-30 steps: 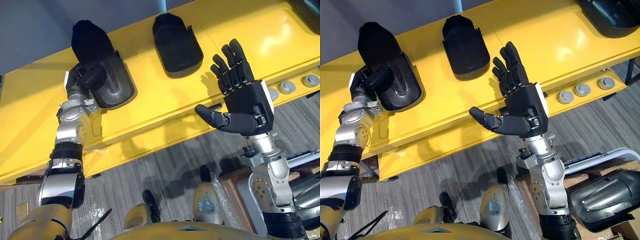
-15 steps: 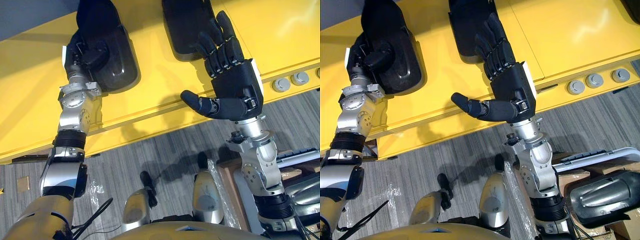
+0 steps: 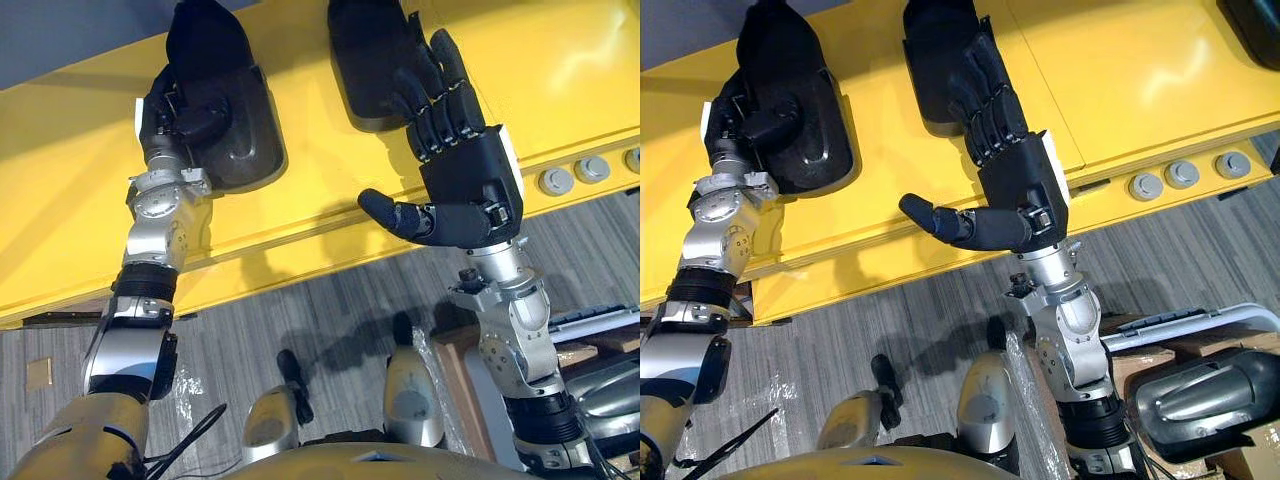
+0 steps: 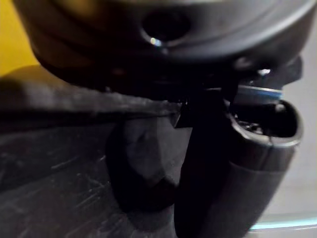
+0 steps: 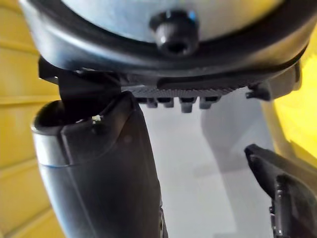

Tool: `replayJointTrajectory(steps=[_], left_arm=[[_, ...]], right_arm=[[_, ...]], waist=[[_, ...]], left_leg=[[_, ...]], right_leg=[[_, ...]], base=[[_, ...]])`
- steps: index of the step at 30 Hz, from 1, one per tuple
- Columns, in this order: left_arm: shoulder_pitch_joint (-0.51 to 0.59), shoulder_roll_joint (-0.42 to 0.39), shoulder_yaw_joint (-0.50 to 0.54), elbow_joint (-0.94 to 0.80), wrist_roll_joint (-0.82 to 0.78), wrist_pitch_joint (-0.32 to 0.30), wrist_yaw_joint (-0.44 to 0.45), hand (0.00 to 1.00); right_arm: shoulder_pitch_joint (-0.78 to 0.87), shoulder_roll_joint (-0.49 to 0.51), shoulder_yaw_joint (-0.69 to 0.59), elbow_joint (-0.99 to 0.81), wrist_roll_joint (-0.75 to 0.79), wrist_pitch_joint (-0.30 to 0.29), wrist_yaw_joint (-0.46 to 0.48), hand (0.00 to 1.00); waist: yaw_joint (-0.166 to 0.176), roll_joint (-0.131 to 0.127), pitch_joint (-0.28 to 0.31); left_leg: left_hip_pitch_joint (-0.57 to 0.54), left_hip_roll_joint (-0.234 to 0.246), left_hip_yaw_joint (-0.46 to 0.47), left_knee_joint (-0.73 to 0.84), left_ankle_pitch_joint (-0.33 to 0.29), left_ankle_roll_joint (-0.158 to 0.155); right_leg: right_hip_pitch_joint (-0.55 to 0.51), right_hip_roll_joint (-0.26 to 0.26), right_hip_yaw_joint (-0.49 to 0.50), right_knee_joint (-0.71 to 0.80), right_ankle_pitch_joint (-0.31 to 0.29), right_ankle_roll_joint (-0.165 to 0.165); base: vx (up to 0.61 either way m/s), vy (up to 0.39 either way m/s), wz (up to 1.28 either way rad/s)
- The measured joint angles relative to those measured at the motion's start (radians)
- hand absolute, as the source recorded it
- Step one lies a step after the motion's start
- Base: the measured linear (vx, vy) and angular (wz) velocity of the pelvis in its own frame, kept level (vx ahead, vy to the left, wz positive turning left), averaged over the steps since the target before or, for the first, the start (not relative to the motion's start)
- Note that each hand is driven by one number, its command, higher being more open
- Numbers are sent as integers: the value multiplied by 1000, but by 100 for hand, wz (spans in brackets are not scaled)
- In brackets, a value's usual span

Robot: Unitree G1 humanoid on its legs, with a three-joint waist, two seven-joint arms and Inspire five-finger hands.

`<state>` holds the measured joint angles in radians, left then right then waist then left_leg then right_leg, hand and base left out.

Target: Walk over and take three plastic housings, then place them on the shelf

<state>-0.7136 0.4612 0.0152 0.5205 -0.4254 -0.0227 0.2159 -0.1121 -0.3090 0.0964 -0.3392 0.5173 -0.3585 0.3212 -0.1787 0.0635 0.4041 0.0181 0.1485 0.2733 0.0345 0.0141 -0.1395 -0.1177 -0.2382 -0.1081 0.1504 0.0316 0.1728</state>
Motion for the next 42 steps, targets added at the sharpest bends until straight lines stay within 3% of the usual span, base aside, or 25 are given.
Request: replayJointTrajectory(steps=[6,13,17,21,25,27,29,32,34,37,42], left_arm=[[216,-102,2,-287,-17,71,-18,100],[349,-142,22,-619,5,70,-49,100],[359,-151,31,-646,6,75,-85,100],[361,-151,30,-638,44,109,-96,100],[360,-151,7,-615,44,107,-96,100],[360,-150,-4,-591,44,82,-80,100],[360,-151,-3,-595,44,17,-50,100],[378,-202,26,-702,80,-64,48,100],[464,-270,52,-863,130,-154,115,100],[592,-330,61,-955,204,-257,170,100],[697,-342,86,-960,206,-310,192,100]], right_arm=[[1,33,47,1,-60,-48,-30,100],[-2,72,102,66,-161,-52,-108,100],[-2,80,110,101,-197,-52,-137,100],[-9,80,111,102,-197,-52,-144,100],[-24,80,110,112,-196,-52,-152,100],[-24,80,110,130,-196,-52,-139,100],[-24,80,110,136,-196,-50,-118,100],[-21,80,113,150,-196,-48,-60,100],[-19,80,138,150,-196,-47,-10,100],[-16,68,199,175,-256,-39,18,100],[-16,55,329,256,-425,-35,18,100]], waist=[[38,-18,-106],[107,-33,-211],[119,-35,-253],[119,-39,-270],[119,-43,-283],[117,-44,-297],[116,-44,-298],[118,-45,-298],[120,-45,-299],[135,-49,-321],[187,-76,-347]], left_leg=[[62,1,-32,-44,4,0],[78,1,-83,-58,6,-5],[80,1,-91,-79,23,-9],[97,1,-87,-118,45,-9],[95,2,-83,-119,51,-10],[96,2,-82,-119,56,-11],[95,3,-80,-119,58,-11],[95,3,-82,-119,58,-11],[93,3,-87,-119,58,-11],[86,4,-111,-120,59,-12],[53,6,-160,-123,67,-14]], right_leg=[[103,4,-56,-67,1,1],[171,4,-119,-103,1,1],[174,4,-133,-105,2,0],[176,10,-132,-117,15,-6],[179,14,-129,-138,31,-9],[178,15,-128,-138,32,-10],[176,15,-127,-138,35,-12],[176,15,-127,-138,36,-12],[181,16,-132,-143,36,-12],[198,18,-157,-159,37,-11],[208,21,-207,-171,36,-12]], base=[[70,-4,17],[18,-5,22],[-35,-3,9],[-57,-2,-2],[-52,1,-4],[0,0,0],[-9,0,-2],[-3,1,1],[-3,0,6],[-4,-9,22],[-26,-12,30]])
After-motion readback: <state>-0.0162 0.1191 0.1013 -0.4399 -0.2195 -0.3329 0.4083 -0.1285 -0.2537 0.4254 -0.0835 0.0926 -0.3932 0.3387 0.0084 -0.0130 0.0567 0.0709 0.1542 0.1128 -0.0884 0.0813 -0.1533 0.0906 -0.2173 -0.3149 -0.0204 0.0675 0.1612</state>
